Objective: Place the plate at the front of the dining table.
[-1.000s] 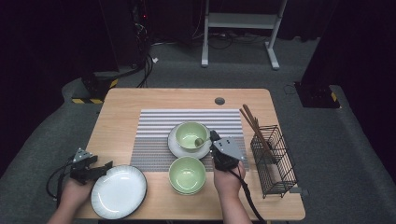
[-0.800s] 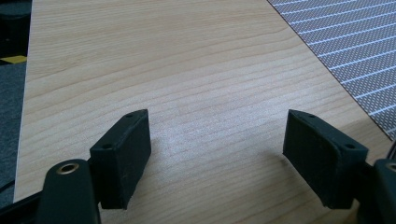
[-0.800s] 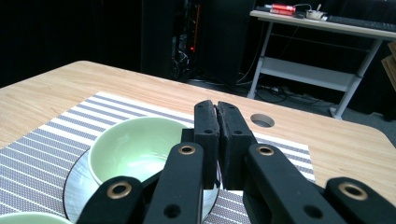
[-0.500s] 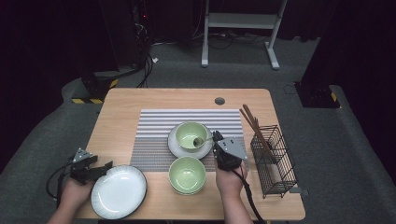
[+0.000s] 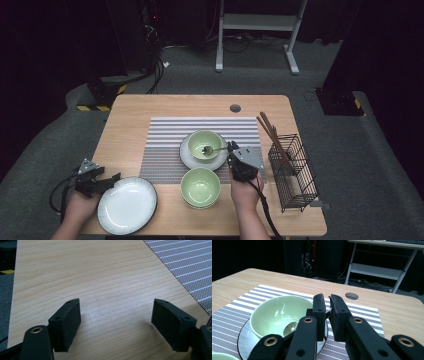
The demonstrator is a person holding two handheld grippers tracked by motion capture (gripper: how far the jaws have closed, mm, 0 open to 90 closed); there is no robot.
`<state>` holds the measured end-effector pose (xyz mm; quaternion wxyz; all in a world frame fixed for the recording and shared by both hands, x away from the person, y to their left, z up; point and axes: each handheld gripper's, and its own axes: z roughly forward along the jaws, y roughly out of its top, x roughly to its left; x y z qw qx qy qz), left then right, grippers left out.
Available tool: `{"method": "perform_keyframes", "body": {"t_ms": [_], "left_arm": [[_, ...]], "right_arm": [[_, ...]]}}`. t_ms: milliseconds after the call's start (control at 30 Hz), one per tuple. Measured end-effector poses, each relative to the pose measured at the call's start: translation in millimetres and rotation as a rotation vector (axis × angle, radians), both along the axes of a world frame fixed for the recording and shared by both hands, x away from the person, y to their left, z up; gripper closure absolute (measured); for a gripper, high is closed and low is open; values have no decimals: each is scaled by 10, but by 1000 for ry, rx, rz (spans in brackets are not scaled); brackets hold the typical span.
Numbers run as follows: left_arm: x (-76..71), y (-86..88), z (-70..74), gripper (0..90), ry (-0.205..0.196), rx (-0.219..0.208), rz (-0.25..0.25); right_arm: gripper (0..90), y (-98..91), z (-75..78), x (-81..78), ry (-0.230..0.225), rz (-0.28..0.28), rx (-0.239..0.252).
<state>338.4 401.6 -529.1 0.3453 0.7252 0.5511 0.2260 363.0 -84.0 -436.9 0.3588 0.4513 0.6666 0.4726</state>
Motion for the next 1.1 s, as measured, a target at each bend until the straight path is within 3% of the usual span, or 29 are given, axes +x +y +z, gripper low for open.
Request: {"method": "perform_keyframes", "body": {"t_ms": [1100], "left_arm": [[0,0,0,237,0,0,0]], "right_arm": [[783,16,-87,103,37,-1,-38]]}}
